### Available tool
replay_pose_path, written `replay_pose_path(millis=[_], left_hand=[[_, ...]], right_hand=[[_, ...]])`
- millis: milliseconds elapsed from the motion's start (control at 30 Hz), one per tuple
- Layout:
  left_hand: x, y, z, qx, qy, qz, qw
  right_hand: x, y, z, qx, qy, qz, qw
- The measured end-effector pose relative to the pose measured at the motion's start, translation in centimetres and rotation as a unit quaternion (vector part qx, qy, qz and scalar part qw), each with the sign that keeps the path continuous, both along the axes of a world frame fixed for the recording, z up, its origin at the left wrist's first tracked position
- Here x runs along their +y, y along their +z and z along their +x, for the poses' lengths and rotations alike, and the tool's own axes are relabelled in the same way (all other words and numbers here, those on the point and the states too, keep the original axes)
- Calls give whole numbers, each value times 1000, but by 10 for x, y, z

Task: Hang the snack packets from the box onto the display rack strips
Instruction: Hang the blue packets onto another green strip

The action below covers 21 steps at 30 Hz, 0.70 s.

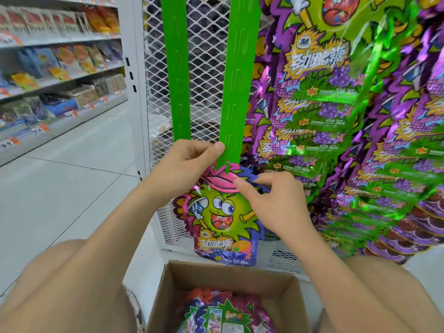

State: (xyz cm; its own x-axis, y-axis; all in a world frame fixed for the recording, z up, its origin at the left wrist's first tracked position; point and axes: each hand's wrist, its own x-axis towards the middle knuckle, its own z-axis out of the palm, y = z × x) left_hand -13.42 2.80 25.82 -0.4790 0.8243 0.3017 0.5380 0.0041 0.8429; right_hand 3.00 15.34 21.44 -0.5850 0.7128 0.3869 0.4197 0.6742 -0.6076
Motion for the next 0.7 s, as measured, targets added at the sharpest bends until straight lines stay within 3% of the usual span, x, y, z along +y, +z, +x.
replay_pose_path(millis=[100,267,300,367,433,533,700], left_hand=[[2,-7,-2,52,19,17,998],[-3,-32,8,267,142,47,952],[-4,-39,13,293,157,58,941],[-8,-54,23,337,122,34,933],[-10,-74,27,331,3,-100,938],[-15,-106,35,308,-150,-336,877],[-27,-159,56,315,-272,-451,790]], right_hand=[[-4,0,5,-29,-36,77,996],[-16,1,25,28,-38,166,985],[-18,-3,28,26,-3,148,989],[-21,-16,33,-67,82,54,993],[-22,-41,33,-222,147,-28,963],[-18,-97,34,-406,199,-55,890],[-23,-201,50,-529,220,-119,811]])
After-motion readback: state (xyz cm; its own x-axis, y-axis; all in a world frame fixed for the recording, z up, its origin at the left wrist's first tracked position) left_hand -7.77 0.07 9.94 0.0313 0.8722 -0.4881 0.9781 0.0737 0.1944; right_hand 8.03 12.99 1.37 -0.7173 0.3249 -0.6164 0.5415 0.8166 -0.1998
